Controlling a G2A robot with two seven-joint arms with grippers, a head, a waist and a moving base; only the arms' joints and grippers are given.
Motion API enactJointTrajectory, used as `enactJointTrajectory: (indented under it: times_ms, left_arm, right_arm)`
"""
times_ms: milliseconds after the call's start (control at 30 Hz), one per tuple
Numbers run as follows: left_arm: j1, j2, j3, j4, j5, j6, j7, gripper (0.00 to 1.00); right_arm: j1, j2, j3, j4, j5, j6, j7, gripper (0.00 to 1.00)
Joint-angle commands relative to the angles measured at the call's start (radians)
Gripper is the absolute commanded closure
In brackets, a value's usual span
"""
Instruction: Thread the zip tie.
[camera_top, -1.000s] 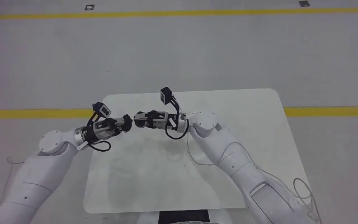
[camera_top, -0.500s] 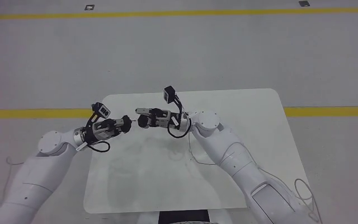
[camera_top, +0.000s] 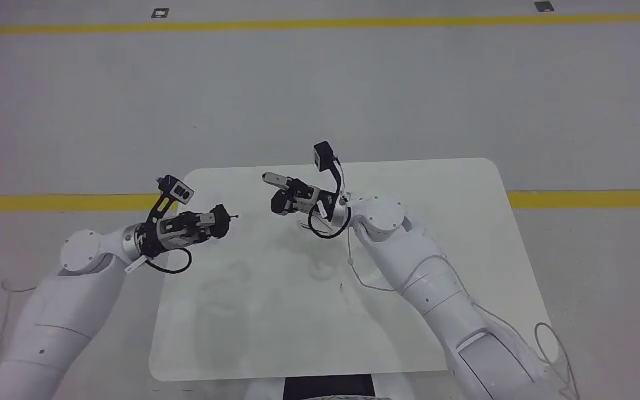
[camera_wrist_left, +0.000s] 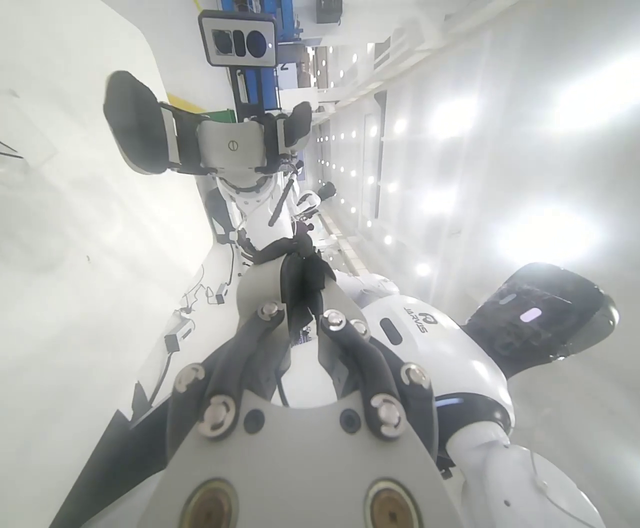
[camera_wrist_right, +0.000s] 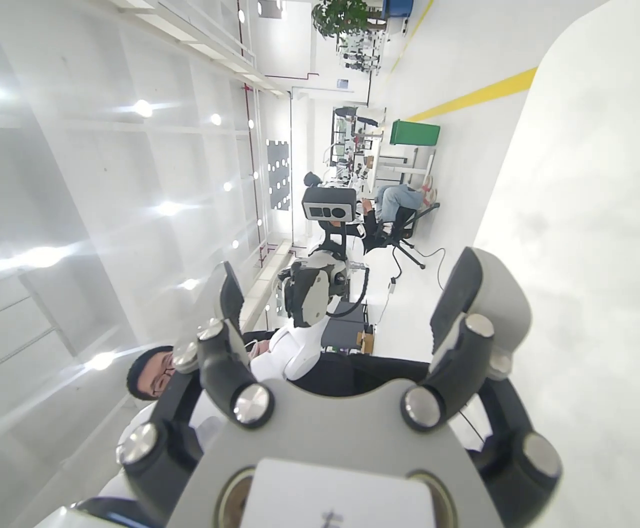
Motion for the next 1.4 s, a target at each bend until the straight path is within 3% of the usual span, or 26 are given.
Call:
enactJointTrajectory:
  times_ms: [0, 67, 200, 333, 567, 733, 833, 933, 1067, 1100, 1367]
  left_arm:
    - [0.000, 0.000, 0.000, 0.000, 0.000, 0.000, 0.000, 1.00]
    - [0.000, 0.000, -0.001, 0.000, 0.001, 0.000, 0.008, 1.00]
    - [-0.011, -0.017, -0.053, 0.006, 0.063, 0.000, 0.048, 1.00]
    - [-0.007, -0.058, -0.143, 0.001, 0.155, 0.000, 0.034, 1.00]
    - [-0.006, -0.171, -0.291, 0.032, 0.225, 0.000, -0.084, 1.00]
    - [-0.020, -0.257, -0.369, 0.040, 0.312, 0.000, -0.085, 1.00]
    - [-0.032, -0.299, -0.400, 0.051, 0.359, 0.000, -0.085, 1.00]
    - [-0.053, -0.340, -0.434, 0.072, 0.421, 0.000, -0.085, 1.00]
    - [-0.080, -0.394, -0.475, 0.133, 0.450, 0.000, -0.069, 1.00]
    - [-0.084, -0.401, -0.478, 0.141, 0.452, 0.000, -0.069, 1.00]
    - [-0.084, -0.401, -0.478, 0.141, 0.452, 0.000, -0.069, 1.00]
  right_arm:
    - [0.000, 0.000, 0.000, 0.000, 0.000, 0.000, 0.000, 0.00]
    - [0.000, 0.000, 0.000, 0.000, 0.000, 0.000, 0.000, 0.00]
    - [0.000, 0.000, 0.000, 0.000, 0.000, 0.000, 0.000, 0.00]
    - [0.000, 0.000, 0.000, 0.000, 0.000, 0.000, 0.000, 0.00]
    - [0.000, 0.000, 0.000, 0.000, 0.000, 0.000, 0.000, 0.00]
    - [0.000, 0.000, 0.000, 0.000, 0.000, 0.000, 0.000, 0.00]
    - [0.000, 0.000, 0.000, 0.000, 0.000, 0.000, 0.000, 0.00]
    - [0.000, 0.000, 0.000, 0.000, 0.000, 0.000, 0.000, 0.00]
    - [0.000, 0.000, 0.000, 0.000, 0.000, 0.000, 0.000, 0.00]
    - [0.000, 0.000, 0.000, 0.000, 0.000, 0.000, 0.000, 0.00]
    - [-0.001, 0.001, -0.001, -0.004, -0.013, 0.001, -0.007, 0.00]
